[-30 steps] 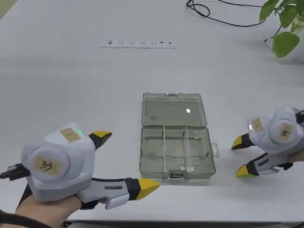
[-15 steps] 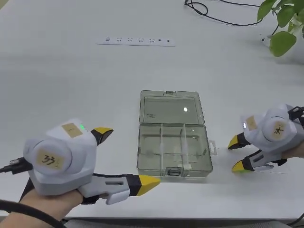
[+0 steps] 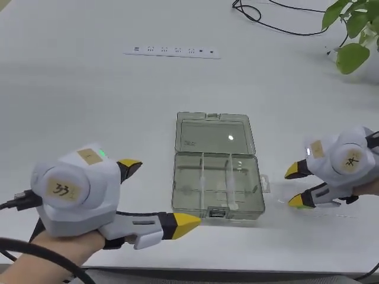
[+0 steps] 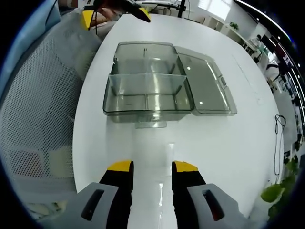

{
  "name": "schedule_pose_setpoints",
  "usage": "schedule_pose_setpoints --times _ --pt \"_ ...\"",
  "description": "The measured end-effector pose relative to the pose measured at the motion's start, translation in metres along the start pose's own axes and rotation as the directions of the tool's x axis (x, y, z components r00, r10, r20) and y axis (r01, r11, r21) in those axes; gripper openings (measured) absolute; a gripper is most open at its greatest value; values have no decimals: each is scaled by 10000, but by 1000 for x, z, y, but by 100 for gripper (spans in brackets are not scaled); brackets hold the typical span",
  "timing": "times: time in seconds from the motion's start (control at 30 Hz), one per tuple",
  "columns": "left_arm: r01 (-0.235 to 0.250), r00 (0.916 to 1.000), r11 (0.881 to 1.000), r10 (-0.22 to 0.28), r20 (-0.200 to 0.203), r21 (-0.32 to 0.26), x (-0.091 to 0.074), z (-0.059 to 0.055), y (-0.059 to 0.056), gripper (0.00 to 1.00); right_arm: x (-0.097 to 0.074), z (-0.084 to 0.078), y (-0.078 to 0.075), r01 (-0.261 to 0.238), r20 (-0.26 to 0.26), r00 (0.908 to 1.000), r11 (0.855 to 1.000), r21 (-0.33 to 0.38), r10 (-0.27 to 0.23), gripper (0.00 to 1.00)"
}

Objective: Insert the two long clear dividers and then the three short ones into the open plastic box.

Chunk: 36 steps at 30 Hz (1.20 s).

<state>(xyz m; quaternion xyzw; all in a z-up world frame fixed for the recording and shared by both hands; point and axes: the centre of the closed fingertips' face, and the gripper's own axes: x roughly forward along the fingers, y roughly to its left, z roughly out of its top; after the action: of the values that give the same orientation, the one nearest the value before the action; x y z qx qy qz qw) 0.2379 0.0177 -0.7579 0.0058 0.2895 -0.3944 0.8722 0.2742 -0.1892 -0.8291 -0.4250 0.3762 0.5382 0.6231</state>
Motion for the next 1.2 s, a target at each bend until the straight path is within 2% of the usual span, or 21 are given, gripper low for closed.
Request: schedule_pose_setpoints --times 0.13,0.23,0.37,0.43,0.5,0.63,0.67,0.73,0.8,0.93,1.03,1.13,1.2 --pt "187 9996 9993 -179 211 -339 5 7 -5 87 -15 15 -7 572 223 9981 9983 -123 -569 32" --pt "463 9982 9948 -427 411 -908 10 16 -9 82 -29 34 -9 941 640 9936 9953 -209 -926 32" --pt "831 9956 9841 -752 560 -1573 16 24 -11 69 -40 54 -8 1247 944 9883 9910 -480 -1198 32" --pt "1172 9918 9676 -1022 773 -2239 20 32 -13 63 -43 66 -10 1471 1185 9835 9858 -813 -1370 32" --pt "1419 9883 9538 -1211 931 -2647 23 39 -14 59 -47 76 -6 1519 1270 9820 9839 -941 -1395 32" --pt "1757 9830 9334 -1491 1071 -3128 29 47 -15 52 -48 90 -6 1772 1323 9782 9756 -1297 -1601 32" --pt "1934 9802 9236 -1677 1049 -3310 31 48 -18 51 -48 95 -5 1785 1389 9775 9736 -1421 -1589 32" --pt "2160 9762 9093 -1948 951 -3556 35 48 -22 49 -48 105 -4 1829 1546 9749 9725 -1444 -1604 32" --pt "2368 9715 9026 -2191 899 -3595 36 49 -27 45 -48 112 -4 1850 1634 9737 9693 -1617 -1586 32" --pt "2735 9613 8685 -2617 863 -4134 40 50 -36 40 -49 129 -2 1923 1826 9705 9624 -1916 -1576 32" --pt "2823 9585 8554 -2699 914 -4342 41 50 -39 33 -48 138 2 1907 1903 9703 9566 -2204 -1496 32" --pt "3034 9520 8275 -2848 1125 -4724 43 51 -40 23 -48 145 5 1901 1958 9701 9507 -2450 -1435 32" --pt "3010 9525 8212 -2834 1113 -4848 44 49 -38 20 -47 147 6 1897 1956 9704 9482 -2549 -1415 32"
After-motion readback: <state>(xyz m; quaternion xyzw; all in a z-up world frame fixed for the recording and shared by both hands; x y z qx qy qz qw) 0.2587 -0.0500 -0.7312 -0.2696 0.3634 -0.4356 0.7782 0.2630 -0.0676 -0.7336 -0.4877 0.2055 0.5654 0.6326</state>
